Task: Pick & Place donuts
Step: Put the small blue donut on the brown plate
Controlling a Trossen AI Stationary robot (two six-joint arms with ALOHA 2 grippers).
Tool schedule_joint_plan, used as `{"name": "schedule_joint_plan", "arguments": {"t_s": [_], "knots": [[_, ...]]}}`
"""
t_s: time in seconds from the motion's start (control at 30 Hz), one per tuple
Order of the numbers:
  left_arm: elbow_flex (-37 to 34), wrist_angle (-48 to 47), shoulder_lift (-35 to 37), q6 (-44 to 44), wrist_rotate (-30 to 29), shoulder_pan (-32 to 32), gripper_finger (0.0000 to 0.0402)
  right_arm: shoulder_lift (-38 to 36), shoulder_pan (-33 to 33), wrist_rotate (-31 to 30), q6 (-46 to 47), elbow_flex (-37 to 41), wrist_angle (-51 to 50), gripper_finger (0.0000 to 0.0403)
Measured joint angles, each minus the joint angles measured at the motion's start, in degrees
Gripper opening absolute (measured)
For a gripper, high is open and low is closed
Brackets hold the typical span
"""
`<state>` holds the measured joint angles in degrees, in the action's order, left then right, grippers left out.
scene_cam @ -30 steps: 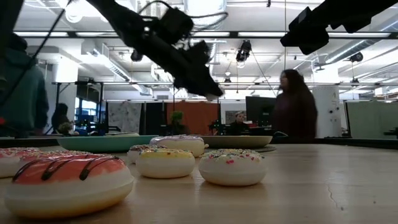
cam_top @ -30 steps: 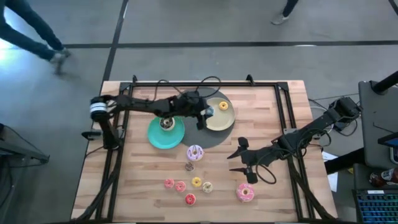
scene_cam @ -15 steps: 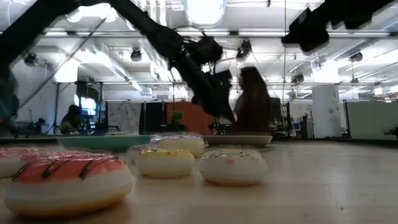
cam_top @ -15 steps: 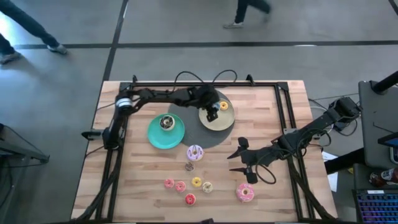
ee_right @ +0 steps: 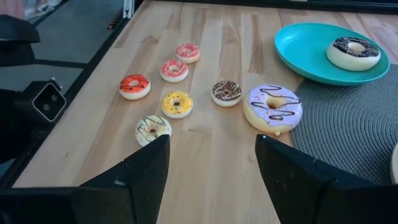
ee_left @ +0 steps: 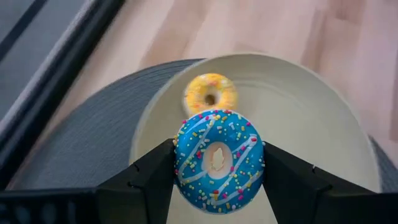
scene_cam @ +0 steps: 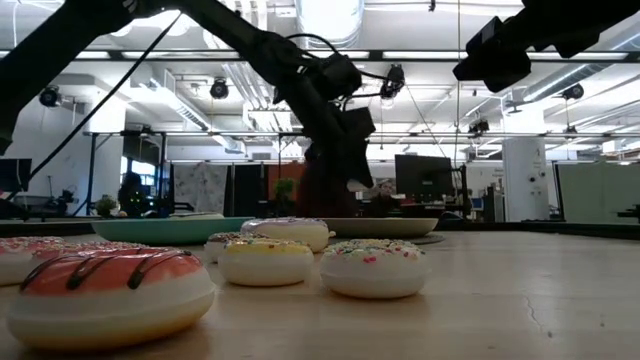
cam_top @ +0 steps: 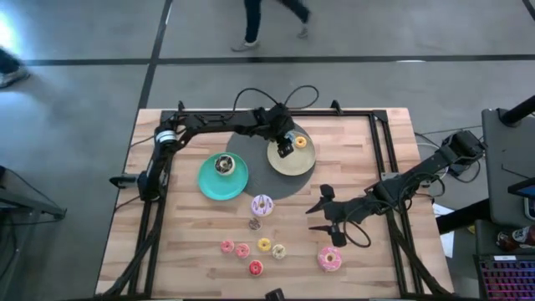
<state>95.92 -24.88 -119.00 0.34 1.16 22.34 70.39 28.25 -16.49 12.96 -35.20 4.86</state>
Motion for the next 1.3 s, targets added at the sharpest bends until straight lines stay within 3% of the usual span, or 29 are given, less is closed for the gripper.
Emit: {"name": "schedule_joint_plan", "arguments": {"t_s": [0.17,0.4,1.3], "knots": [[0.5,-1.2,-0.3,0.1,0.2,0.8,0.0195,0.0,0.0,0.0,0.0,0.0,0.1,0.0228],[0.7,-2.5,-0.3,-0.6,5.4,3.0,0.0195,0.0,0.0,0.0,0.0,0.0,0.1,0.0228],[0.8,-4.4,-3.5,-5.2,5.5,3.8,0.0195,0.0,0.0,-0.2,0.2,0.1,0.2,0.0228]]}}
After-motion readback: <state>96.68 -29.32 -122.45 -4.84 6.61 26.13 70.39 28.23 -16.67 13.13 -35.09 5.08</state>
